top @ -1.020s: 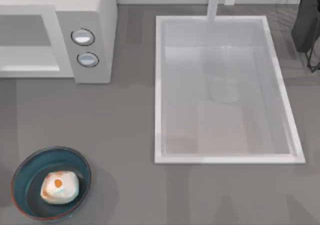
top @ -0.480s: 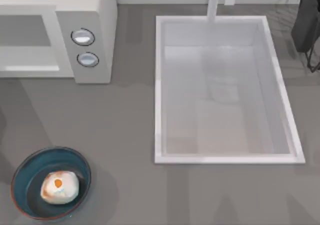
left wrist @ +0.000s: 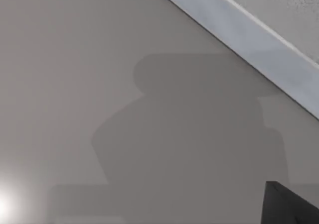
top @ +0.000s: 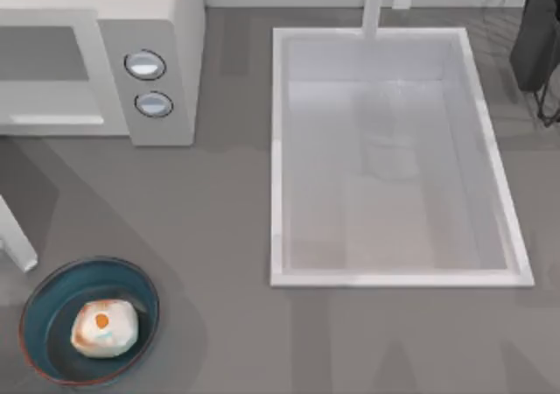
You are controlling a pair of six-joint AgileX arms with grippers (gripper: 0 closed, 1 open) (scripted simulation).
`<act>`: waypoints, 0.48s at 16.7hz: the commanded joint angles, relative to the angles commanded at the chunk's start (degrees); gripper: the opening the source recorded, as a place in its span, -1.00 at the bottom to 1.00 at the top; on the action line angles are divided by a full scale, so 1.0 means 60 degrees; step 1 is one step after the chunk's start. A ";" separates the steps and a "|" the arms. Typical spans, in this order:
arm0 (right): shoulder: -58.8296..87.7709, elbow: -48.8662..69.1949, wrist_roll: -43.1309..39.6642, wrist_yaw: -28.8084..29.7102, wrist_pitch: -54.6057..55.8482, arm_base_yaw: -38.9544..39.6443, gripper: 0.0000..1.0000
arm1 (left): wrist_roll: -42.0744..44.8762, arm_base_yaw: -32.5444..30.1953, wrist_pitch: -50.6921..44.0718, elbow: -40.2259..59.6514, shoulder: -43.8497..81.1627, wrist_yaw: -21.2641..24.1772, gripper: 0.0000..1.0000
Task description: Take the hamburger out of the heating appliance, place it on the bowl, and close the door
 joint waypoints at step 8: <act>0.0000 0.0000 0.0000 0.0000 0.0000 0.0000 1.00 | -0.0643 -0.0634 0.0195 -0.0583 -0.0590 -0.0444 -1.00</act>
